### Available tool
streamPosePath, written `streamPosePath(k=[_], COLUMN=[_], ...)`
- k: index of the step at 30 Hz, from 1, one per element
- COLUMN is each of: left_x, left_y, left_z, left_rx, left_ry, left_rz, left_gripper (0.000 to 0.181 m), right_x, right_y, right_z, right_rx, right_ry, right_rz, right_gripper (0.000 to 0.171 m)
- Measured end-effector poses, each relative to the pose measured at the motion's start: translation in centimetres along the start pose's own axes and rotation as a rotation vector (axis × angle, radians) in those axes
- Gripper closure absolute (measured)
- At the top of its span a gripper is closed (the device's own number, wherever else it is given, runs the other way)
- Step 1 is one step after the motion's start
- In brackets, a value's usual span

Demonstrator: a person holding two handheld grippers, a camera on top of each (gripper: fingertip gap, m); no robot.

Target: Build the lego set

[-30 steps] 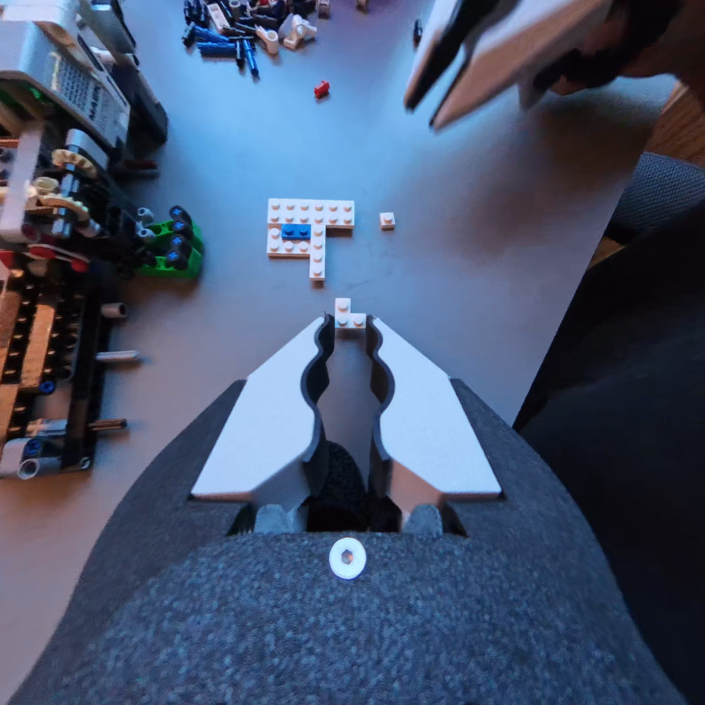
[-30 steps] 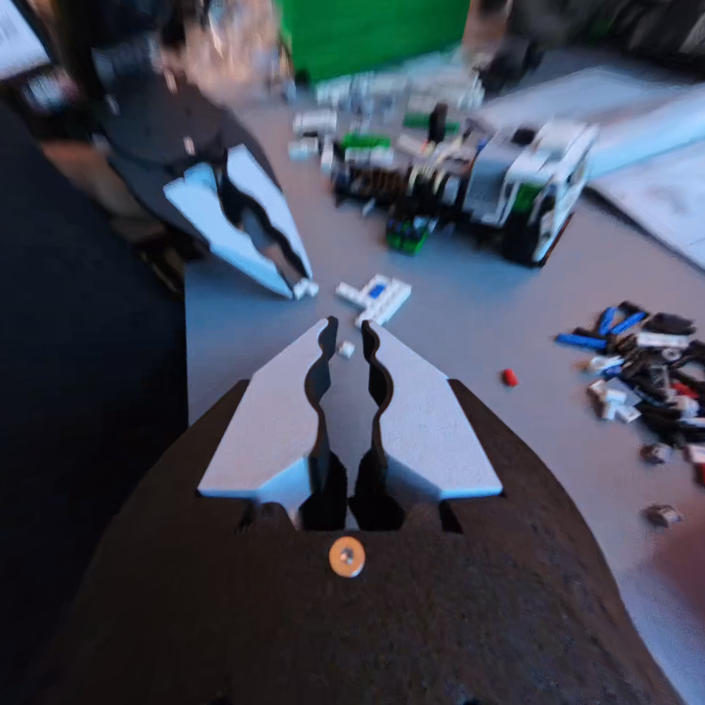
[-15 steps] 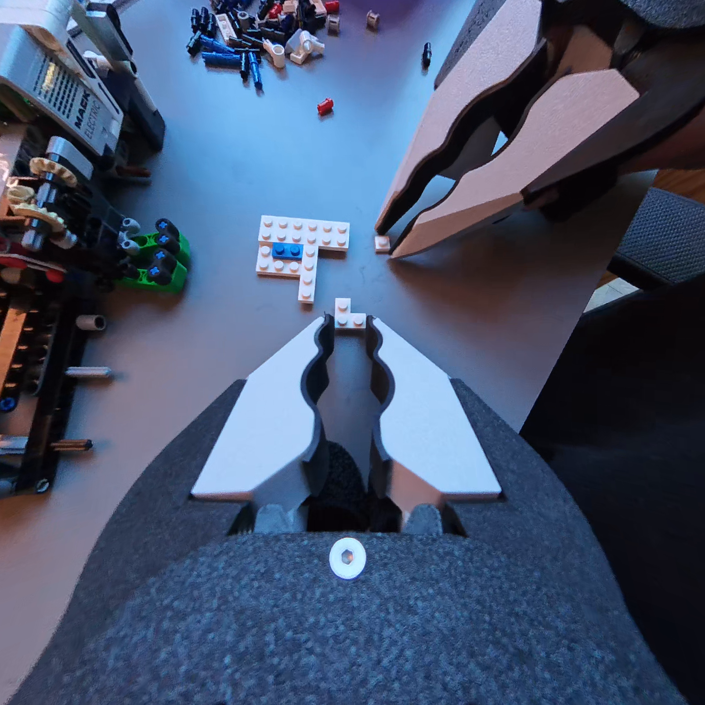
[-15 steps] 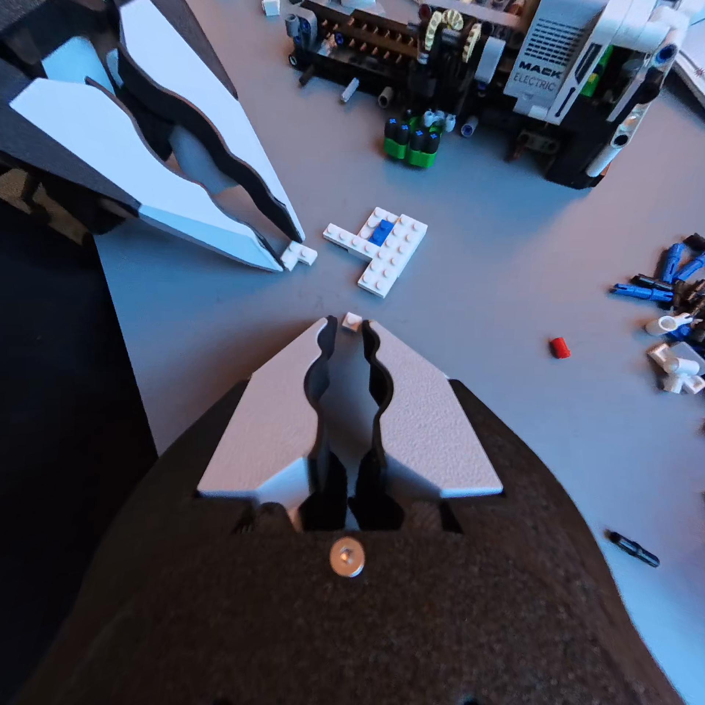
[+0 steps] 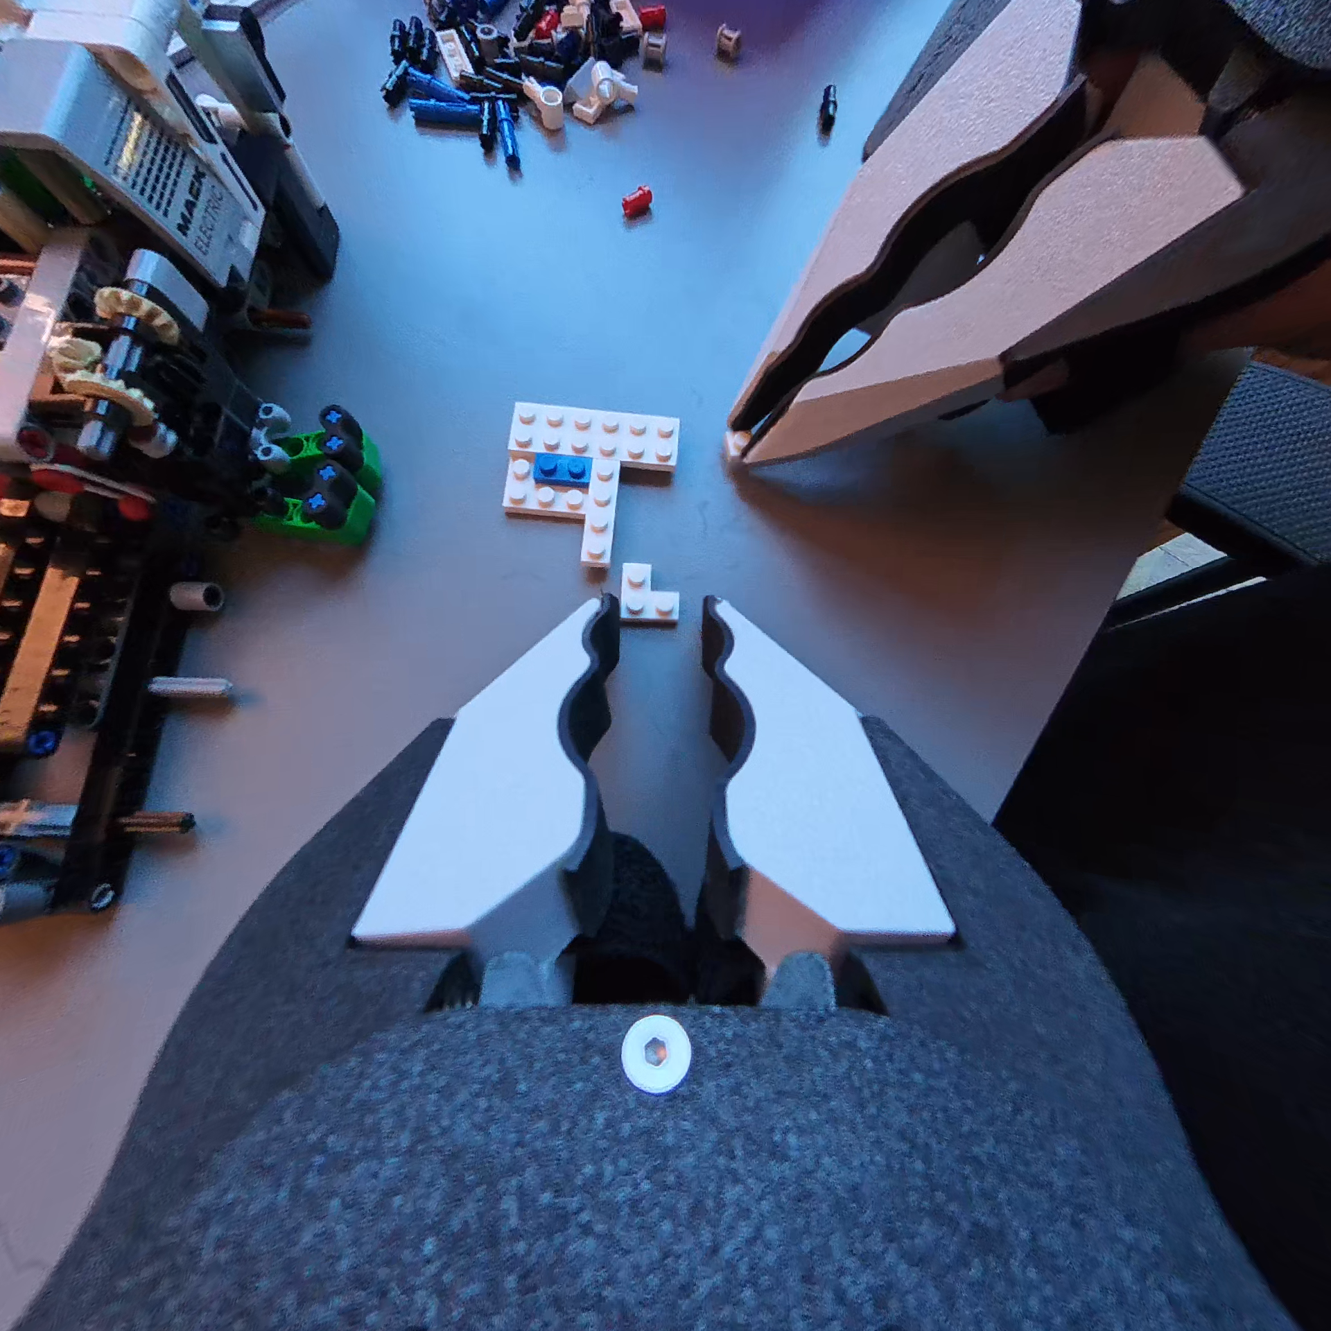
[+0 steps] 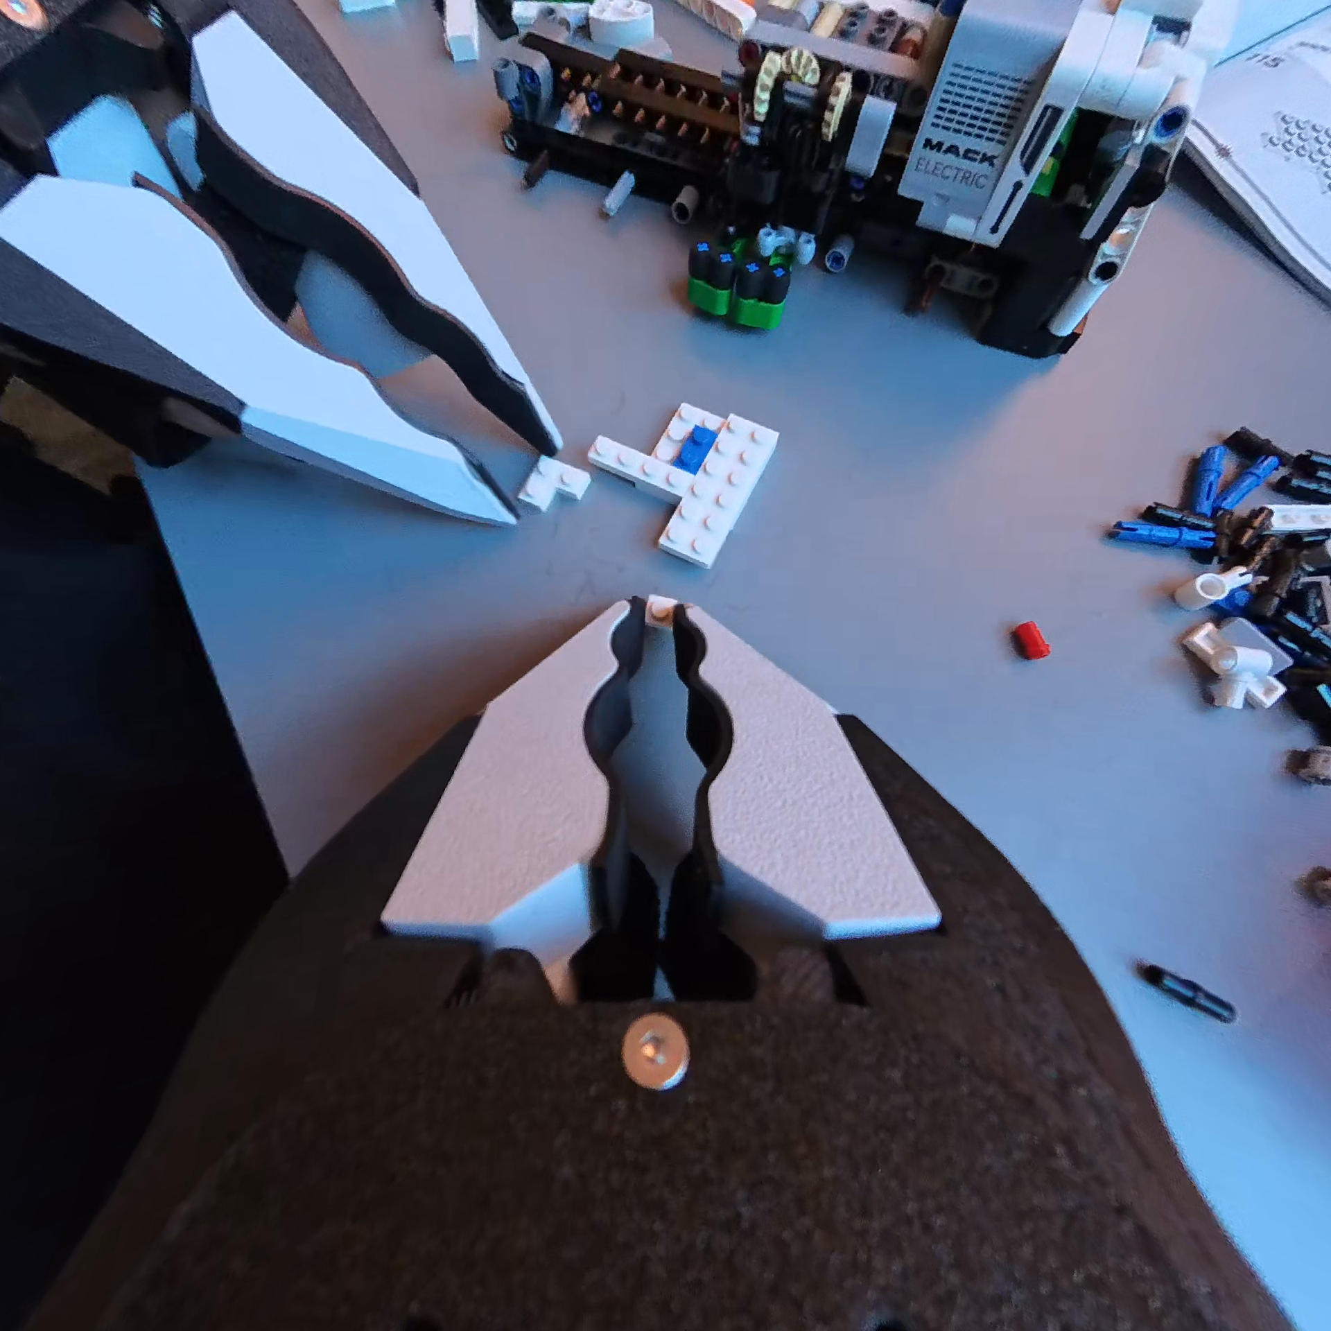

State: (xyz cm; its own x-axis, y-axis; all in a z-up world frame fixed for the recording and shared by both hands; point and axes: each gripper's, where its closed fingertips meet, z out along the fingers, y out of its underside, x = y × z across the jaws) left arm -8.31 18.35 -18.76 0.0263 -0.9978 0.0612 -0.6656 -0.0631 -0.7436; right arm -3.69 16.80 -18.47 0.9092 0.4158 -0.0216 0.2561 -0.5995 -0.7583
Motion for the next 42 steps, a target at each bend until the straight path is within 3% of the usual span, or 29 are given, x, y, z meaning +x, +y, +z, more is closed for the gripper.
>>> streamPosePath(k=[14, 21, 38, 42], left_x=[1.5, -0.1, 2.9, 1.5], left_y=[0.5, 0.5, 0.0, -0.5], left_z=[-0.7, -0.6, -0.4, -0.6], left_rx=[0.0, -0.003, 0.012, 0.047], left_ry=[0.104, 0.06, 0.144, 0.102], left_rz=[0.024, 0.026, 0.063, 0.15], left_gripper=[0.163, 0.155, 0.16, 0.155], right_x=[-2.0, -1.9, -1.7, -1.8], right_y=[-1.3, -1.0, -1.0, -1.0], right_z=[-0.2, -0.4, -0.8, -0.7], right_rx=[0.061, 0.067, 0.087, 0.081], right_ry=[-0.112, -0.12, -0.129, -0.132], right_rz=[0.056, 0.078, 0.105, 0.101], right_gripper=[0.164, 0.164, 0.164, 0.164])
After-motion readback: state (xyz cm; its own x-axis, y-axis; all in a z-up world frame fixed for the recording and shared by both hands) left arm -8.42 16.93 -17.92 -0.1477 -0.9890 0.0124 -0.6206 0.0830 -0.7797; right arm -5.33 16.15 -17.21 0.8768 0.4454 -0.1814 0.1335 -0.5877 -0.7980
